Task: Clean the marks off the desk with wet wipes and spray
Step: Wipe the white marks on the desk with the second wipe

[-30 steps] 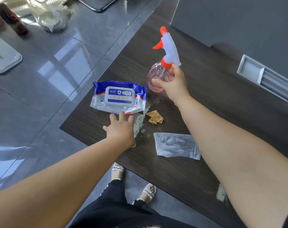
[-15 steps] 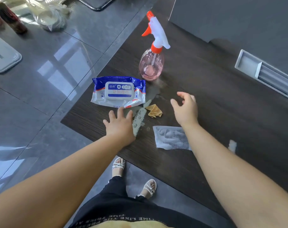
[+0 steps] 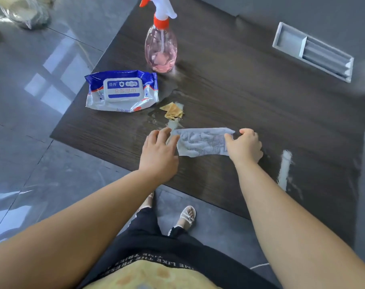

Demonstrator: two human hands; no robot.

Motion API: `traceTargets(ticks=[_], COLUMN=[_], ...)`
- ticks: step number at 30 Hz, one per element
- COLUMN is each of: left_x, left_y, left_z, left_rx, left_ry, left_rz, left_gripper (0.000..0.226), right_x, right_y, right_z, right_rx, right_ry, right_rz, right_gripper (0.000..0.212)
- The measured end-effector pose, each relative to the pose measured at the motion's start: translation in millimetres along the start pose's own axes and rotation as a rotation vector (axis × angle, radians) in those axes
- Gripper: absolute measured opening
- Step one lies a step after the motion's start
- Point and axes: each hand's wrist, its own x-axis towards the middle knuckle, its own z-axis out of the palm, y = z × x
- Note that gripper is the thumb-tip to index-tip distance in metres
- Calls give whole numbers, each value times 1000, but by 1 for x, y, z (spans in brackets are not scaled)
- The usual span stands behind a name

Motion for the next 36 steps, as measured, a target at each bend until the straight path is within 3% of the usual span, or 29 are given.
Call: traceTargets(ticks=[4, 9, 13, 17, 23, 24, 27, 28, 31, 36], left_x=[-2, -6, -8, -9, -12, -13, -18, -21, -26, -34], left_y=[-4, -10, -19, -28, -36, -37, -40, -42, -48, -60], left_z=[2, 6, 6, 4, 2, 1, -1, -3, -2, 1], left_rx=[8, -22, -88, -144, -176, -155, -84, -75, -62, -97], left_ry=[-26, -22, 10, 81, 163, 175, 203, 196, 141, 173], left_rz=[63, 126, 99, 92, 82, 78, 37, 4, -107, -115], left_gripper=[54, 45, 41, 40, 37, 36, 36, 35, 39, 36], right_x=[1, -16, -47, -70, -62, -59, -65, -67, -66, -64], right_y=[4, 0, -23, -39, -23, -22, -26, -24, -8, -20], right_z=[0, 2, 12, 27, 24, 27, 40, 46, 49, 61], right_rx=[-47, 128, 151, 34, 138, 103, -178, -291, -477, -510], right_ry=[-33, 1, -71, -172, 28, -2, -373, -406, -324, -250], right_rz=[-41, -421, -697, -864, -935, -972, -969, -979, -1040, -857], right_gripper=[23, 16, 10, 29, 39, 44, 63, 68, 73, 75])
